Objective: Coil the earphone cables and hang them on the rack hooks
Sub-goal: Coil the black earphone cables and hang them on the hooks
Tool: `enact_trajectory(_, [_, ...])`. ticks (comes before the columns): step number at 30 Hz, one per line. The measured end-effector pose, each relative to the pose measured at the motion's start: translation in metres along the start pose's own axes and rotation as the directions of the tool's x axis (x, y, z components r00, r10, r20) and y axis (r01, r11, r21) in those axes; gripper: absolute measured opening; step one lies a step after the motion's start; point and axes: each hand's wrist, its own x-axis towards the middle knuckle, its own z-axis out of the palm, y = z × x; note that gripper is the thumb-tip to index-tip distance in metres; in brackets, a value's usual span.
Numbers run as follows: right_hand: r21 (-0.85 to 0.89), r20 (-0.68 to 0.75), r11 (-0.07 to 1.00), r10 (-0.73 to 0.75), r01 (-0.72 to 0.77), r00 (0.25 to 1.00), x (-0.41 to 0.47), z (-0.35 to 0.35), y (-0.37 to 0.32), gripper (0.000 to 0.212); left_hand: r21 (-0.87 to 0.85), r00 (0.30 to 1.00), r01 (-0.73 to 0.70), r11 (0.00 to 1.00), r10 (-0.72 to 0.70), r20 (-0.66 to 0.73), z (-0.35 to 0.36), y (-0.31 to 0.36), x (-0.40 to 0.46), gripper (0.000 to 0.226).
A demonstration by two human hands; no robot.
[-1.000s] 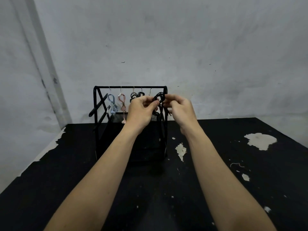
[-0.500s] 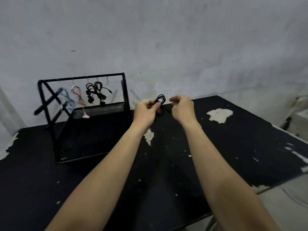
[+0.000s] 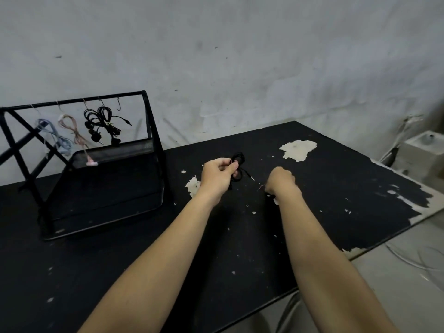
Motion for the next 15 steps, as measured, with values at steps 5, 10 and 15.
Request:
enact_trajectory(5, [0.106,-0.054,0.993,-0.045,0.05,0.998,0.003,0.002,-0.009,0.042,-0.007,1.0,0.0,1.0,0.0,-0.029,-0.014,0.002,0.003,0.009])
enact_trajectory(10, [0.418,-0.17,0.834,-0.317,0.359,0.933,-0.013,-0.006,-0.042,0.006,-0.094,0.996,-0.011,0.995,0.003,-0.091,-0.047,0.009,0.005,0.007])
enact_trajectory(15, [0.487,-0.349,0.588,-0.547,0.646,0.761,-0.049,-0.019,-0.104,0.003,-0.137,0.982,-0.07,0.988,0.044,-0.184,-0.096,0.024,0.001,0.009])
